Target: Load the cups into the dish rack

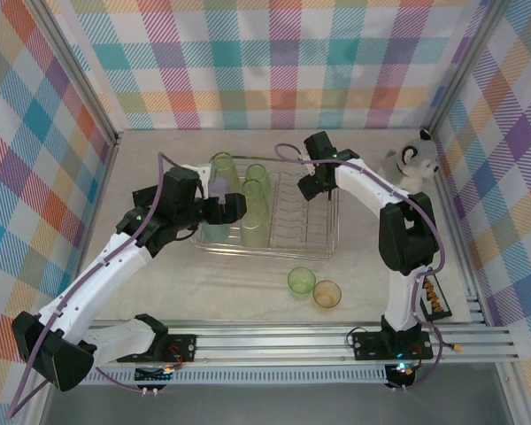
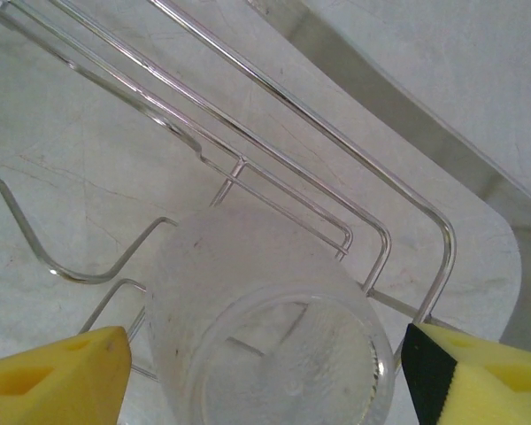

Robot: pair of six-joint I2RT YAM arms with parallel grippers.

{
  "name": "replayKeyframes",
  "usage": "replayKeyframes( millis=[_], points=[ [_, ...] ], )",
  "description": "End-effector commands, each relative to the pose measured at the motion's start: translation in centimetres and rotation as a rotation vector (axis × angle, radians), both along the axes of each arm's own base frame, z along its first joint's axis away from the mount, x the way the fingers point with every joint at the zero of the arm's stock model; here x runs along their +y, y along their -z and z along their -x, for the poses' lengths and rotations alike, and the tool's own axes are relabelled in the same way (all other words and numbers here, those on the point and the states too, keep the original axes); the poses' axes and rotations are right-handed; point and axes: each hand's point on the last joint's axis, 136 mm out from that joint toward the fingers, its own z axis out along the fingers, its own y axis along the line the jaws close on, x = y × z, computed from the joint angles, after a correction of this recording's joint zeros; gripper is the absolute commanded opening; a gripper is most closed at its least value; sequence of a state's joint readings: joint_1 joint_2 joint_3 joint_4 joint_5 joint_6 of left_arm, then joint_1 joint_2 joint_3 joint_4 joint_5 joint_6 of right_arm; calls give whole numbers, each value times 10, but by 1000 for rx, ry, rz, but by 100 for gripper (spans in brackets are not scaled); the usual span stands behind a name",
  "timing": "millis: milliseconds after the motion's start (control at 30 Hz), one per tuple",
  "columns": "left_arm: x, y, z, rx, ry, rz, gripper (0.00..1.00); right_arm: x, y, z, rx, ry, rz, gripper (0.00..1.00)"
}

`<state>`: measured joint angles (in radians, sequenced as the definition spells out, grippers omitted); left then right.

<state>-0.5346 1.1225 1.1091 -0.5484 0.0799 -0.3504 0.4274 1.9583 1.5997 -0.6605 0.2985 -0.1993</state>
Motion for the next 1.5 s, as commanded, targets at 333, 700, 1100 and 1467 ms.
replayKeyframes(
  millis=[333, 700, 1100, 1467],
  points=[
    [-7, 3, 17, 15, 92, 4, 100, -4, -18, 19, 77, 50, -47, 84],
    [0, 7, 47, 47, 139, 0, 88, 2, -117, 57, -36, 143, -320, 84],
    [-32, 14, 93, 81, 238, -64, 79, -27, -159, 142, -133, 264, -560, 83],
    [-123, 33, 136, 106, 443, -128, 66, -93, -123, 244, -126, 475, -579, 84]
  ],
)
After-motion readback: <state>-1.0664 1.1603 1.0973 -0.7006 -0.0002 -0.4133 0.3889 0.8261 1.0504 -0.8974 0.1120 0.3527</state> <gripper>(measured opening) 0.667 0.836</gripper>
